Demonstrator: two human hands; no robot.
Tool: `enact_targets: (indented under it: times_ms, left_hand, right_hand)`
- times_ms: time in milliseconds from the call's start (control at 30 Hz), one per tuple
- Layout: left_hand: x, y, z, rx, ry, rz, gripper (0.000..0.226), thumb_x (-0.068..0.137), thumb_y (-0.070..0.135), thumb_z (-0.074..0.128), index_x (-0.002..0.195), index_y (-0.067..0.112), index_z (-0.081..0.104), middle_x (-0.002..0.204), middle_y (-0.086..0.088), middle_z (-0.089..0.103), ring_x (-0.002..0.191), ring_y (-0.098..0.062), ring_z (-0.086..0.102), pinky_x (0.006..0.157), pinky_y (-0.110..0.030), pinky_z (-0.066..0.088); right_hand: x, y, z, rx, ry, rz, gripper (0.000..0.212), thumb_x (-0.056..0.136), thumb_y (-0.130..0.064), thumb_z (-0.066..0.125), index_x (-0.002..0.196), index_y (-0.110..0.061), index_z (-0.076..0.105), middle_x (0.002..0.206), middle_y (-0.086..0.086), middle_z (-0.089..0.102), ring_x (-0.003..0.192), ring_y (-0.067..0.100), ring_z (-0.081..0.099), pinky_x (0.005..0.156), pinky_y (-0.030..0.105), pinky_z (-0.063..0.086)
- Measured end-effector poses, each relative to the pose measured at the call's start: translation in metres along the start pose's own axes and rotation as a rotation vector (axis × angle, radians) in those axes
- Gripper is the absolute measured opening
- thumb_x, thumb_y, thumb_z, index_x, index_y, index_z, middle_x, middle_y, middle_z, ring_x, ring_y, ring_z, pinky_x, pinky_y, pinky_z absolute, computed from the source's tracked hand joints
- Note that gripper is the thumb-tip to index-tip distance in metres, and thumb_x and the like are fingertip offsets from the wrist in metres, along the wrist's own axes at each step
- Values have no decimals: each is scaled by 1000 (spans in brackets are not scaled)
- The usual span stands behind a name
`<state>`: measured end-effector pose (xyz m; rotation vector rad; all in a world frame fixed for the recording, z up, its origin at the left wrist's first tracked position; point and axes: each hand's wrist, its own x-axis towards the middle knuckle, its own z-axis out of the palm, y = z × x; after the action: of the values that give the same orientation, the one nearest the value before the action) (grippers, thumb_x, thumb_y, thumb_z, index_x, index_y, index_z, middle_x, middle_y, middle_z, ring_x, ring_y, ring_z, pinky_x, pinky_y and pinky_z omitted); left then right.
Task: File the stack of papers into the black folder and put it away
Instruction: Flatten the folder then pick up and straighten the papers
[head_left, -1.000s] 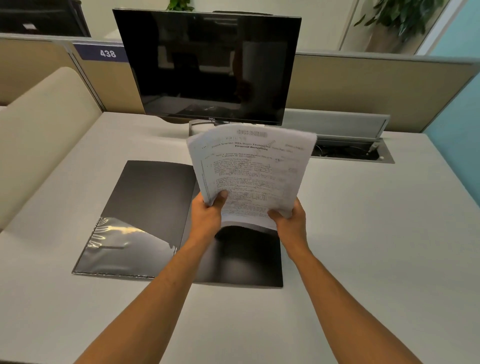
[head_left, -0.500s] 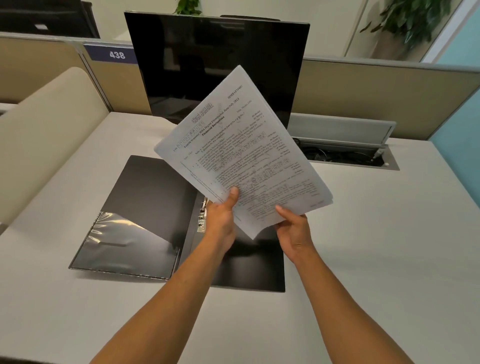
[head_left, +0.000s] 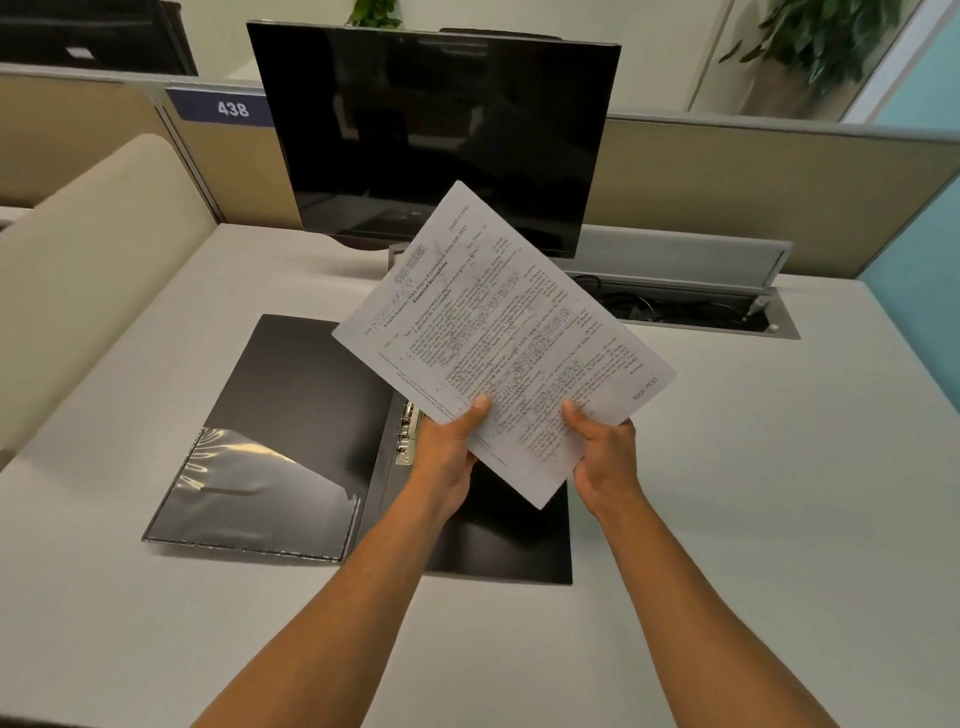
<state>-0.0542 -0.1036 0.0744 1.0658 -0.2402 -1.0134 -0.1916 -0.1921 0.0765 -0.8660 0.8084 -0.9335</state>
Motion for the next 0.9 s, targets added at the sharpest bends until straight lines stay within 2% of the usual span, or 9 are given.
enact_targets:
  times_ms: [100,200,267,333,433,533,600,800,900]
  left_hand:
    - [12,16,-17,4,32,-4,46,87,12,66,131,12,54,125,-9,66,114,-31,64,95,-59,49]
    - [29,45,-41,-25,71,89,52,87,19,67,133,6,48,125,-14,64,113,-33,62,90,-51,54]
    - [37,64,-52,85,129,142,63,83,25,69,137,8,42,121,-13,60,110,-31,62,85,-45,55]
    - [42,77,-57,262,134,175,70,79,30,70,139,15,39,123,-10,56,114,-27,60,89,-44,52]
    - [42,91,-59,462,-2,190,68,77,33,69,139,21,42,134,-7,54,120,-25,57,96,-45,48]
    - [38,96,-55,595,-245,105,57,79,30,69,132,20,49,124,-7,64,110,-31,65,91,-50,52]
    - [34,93,-53,646,-307,70,51,80,28,71,127,15,56,120,-7,68,107,-30,67,89,-52,53]
    - [25,73,-50,668,-171,69,28,86,15,69,115,13,68,110,-3,73,98,-23,71,89,-53,55]
    - [23,63,-42,620,-60,112,25,88,14,67,113,16,69,109,0,73,99,-22,70,86,-47,57]
  right_hand:
    - [6,-12,-15,-85,-20,-4,37,87,-4,62,117,-25,59,115,5,69,106,24,65,86,48,55]
    - [12,-26,-29,-206,-56,-34,35,87,-5,63,116,-26,59,115,6,68,106,26,65,85,51,55]
    - [15,-35,-38,-279,-68,-55,35,86,-5,63,116,-23,59,113,6,69,104,26,66,84,51,55]
    - [18,-41,-45,-341,-74,-73,35,85,-4,64,117,-19,60,112,5,69,102,25,66,83,50,56]
    - [21,-47,-53,-418,-87,-83,34,85,-3,64,116,-16,61,110,2,70,99,23,67,79,48,57]
    - [22,-50,-51,-462,-136,-63,31,85,-2,64,113,-17,64,107,1,72,97,23,68,75,42,59]
    - [23,-49,-49,-486,-172,-39,30,85,-1,65,112,-15,65,107,3,72,96,24,69,76,43,59]
    - [23,-39,-45,-499,-123,-20,29,84,-4,67,108,-21,67,108,3,71,99,27,67,79,48,58]
    - [22,-32,-34,-506,-62,-44,29,84,-8,68,106,-27,64,109,-1,68,99,23,65,79,44,57]
